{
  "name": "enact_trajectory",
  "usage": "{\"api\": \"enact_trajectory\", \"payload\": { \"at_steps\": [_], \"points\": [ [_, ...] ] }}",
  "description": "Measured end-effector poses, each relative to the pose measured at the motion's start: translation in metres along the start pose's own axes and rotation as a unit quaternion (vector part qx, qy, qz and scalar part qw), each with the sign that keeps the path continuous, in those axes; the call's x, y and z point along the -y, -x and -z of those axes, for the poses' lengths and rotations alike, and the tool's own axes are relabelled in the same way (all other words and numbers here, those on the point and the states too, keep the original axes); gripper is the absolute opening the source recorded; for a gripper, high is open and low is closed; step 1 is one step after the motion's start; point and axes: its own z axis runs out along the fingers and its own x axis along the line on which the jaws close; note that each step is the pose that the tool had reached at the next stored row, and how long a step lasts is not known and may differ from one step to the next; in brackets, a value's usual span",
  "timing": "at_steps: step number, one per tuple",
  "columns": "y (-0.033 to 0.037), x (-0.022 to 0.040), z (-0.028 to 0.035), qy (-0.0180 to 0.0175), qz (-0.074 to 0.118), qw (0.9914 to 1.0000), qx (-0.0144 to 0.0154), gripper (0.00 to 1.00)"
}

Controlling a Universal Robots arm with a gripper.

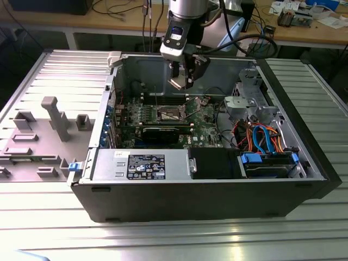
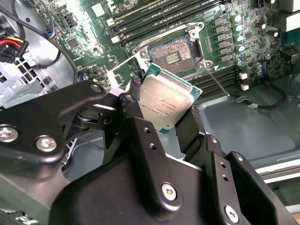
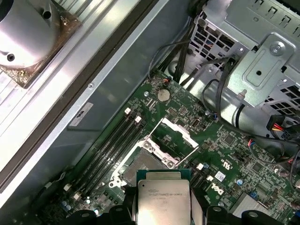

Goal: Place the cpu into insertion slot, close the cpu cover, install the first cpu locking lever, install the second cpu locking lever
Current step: 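Place the cpu into insertion slot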

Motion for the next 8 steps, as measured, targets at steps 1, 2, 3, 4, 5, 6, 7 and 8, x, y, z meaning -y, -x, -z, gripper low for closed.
{"api": "enact_trajectory", "payload": {
  "at_steps": [1,2,3,4,5,6,7,8],
  "points": [
    [0.0000,0.0000,-0.0003,0.0000,-0.002,1.00000,0.0001,0.55],
    [0.0000,0.0001,-0.0009,0.0001,-0.007,0.99998,0.0004,0.55],
    [0.0000,0.0001,-0.0013,0.0001,-0.011,0.99994,0.0005,0.55],
    [0.0001,0.0001,-0.0015,0.0000,-0.012,0.99992,0.0006,0.55],
    [0.0001,0.0001,-0.0015,0.0000,-0.013,0.99992,0.0006,0.55],
    [0.0000,0.0001,-0.0016,0.0000,-0.013,0.99992,0.0006,0.55],
    [0.0000,0.0001,-0.0016,0.0001,-0.013,0.99991,0.0006,0.55],
    [0.0000,0.0001,-0.0016,0.0001,-0.013,0.99991,0.0006,0.55]
  ]
}}
